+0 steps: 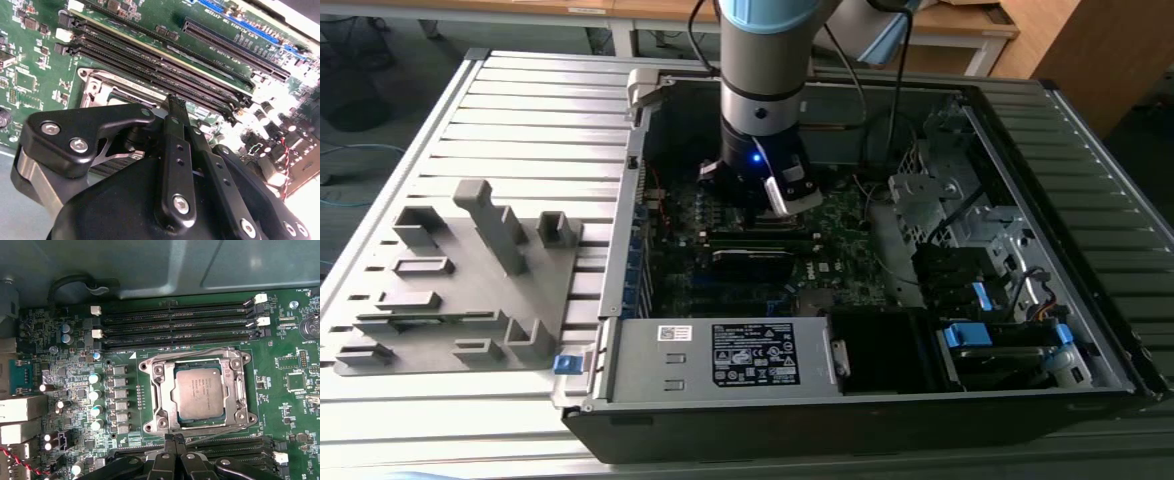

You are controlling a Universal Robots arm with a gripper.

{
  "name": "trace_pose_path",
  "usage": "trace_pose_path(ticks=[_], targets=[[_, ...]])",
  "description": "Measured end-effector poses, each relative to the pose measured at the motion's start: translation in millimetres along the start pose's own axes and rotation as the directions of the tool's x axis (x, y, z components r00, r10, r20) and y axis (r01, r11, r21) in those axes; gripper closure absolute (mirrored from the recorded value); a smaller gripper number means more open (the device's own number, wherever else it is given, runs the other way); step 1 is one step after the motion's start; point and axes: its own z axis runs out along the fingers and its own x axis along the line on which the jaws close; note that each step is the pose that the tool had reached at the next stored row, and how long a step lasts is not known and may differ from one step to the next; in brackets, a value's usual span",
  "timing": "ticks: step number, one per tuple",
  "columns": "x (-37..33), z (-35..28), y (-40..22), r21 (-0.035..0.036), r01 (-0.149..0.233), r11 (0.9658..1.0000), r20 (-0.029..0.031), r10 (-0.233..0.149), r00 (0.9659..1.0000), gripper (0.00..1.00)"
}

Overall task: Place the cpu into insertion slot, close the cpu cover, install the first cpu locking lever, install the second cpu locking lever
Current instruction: 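Install the second cpu locking lever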

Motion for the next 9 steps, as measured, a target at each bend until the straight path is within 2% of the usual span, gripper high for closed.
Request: trace_pose_path(ticks=[5, 9], targets=[[5.5, -0.3, -1.0, -0.0007, 0.001, 1.0000, 0.0072, -0.001, 1.0000, 0.89], [7.7, -0.4, -3.3, -0.0010, 0.001, 1.0000, 0.0082, -0.001, 1.0000, 0.89]])
